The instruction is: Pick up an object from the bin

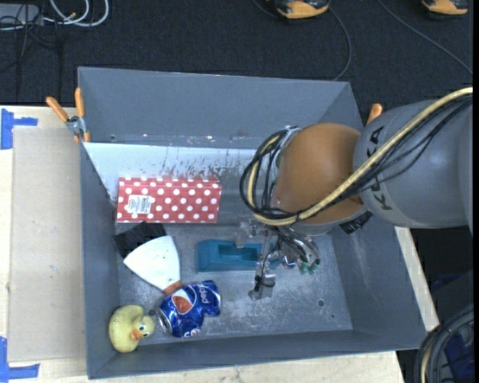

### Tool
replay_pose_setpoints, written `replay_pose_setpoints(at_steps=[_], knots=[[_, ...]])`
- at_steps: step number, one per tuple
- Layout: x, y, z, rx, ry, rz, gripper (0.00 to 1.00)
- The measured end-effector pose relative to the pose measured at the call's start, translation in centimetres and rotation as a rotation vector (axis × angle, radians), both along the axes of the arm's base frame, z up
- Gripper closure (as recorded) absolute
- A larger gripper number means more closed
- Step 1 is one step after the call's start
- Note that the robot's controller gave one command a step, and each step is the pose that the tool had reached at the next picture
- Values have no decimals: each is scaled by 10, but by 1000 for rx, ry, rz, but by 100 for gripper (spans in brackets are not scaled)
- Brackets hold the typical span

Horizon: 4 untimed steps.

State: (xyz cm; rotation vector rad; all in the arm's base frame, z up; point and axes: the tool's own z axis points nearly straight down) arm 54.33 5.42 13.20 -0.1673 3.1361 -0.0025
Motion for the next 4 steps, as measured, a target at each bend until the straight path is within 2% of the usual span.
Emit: replay_pose_setpoints(at_steps=[1,2,3,4], knots=[[40,13,-51,-2,3,64,0],[56,9,-62,3,-6,39,0],[53,-27,-62,2,3,-83,0],[58,-14,-62,0,-3,-118,0]])
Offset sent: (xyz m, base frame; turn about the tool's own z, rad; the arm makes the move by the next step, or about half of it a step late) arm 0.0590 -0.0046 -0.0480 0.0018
